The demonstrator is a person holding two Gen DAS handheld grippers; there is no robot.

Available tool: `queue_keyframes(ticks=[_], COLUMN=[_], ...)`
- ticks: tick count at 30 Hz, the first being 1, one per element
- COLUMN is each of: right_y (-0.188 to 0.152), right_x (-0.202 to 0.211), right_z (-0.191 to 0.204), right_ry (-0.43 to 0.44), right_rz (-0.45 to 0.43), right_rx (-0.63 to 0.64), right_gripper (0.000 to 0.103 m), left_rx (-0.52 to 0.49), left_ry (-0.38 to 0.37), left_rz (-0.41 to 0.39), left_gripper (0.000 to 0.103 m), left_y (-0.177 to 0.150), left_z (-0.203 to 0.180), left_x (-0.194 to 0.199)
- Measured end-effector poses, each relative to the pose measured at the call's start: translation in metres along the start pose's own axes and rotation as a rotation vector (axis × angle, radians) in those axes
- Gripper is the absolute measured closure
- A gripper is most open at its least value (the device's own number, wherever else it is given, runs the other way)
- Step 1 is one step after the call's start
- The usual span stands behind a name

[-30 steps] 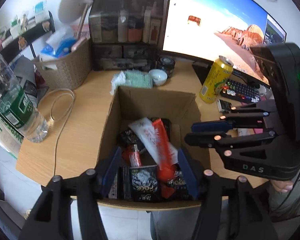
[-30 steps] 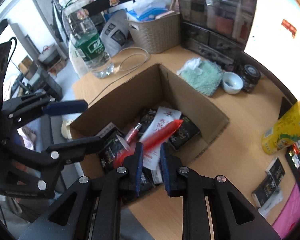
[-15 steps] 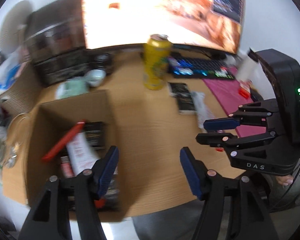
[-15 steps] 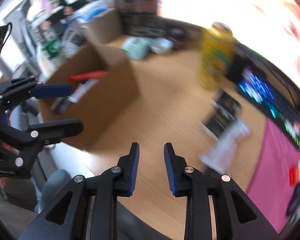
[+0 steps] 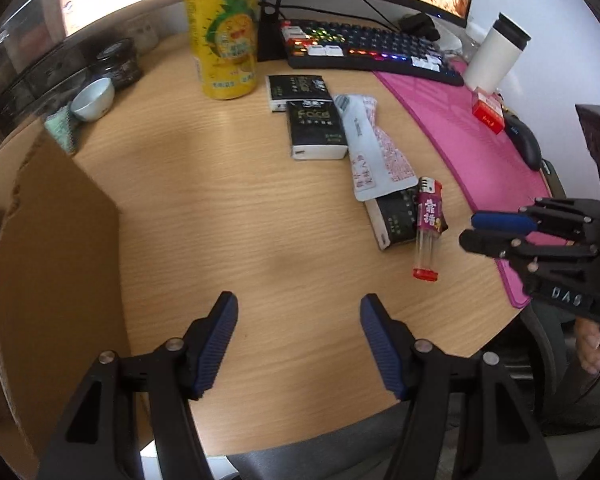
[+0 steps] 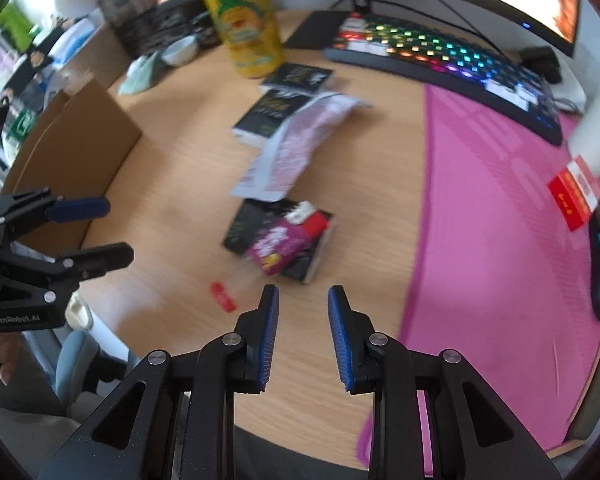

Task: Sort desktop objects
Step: 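Move both open tools back over the desk items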

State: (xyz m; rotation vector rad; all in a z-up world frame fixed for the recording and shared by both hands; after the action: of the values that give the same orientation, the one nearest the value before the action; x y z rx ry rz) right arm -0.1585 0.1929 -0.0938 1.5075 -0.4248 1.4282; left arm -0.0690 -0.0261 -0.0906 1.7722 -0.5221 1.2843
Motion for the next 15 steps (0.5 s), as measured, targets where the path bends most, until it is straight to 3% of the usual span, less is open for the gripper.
queue_keyframes(ticks=[15], right_y=[0.011], right_x=[-0.021], right_z=[-0.023], right_ry=[-0.003], right_rz=[0.019], right_rx=[-0.083], right_gripper=[0.076], left_rx=[-0.090], left_ry=[-0.009], left_rz=[0.041], left_gripper=[0.034], left_y=[0.025], left_z=[-0.030], left_x=[-0.031])
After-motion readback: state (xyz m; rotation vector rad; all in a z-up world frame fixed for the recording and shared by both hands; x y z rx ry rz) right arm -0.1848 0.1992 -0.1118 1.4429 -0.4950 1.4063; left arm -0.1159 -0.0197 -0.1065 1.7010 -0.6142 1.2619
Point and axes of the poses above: each gripper's, at about its wrist camera, not at the fingertips, and x roughly against the way its jaws point, z to its left, y to its top, the point moved 8 cm from there along -x, roughly the way its jaws point, and after that the axes turned 3 degrees about -z, right-handed, at the moved point
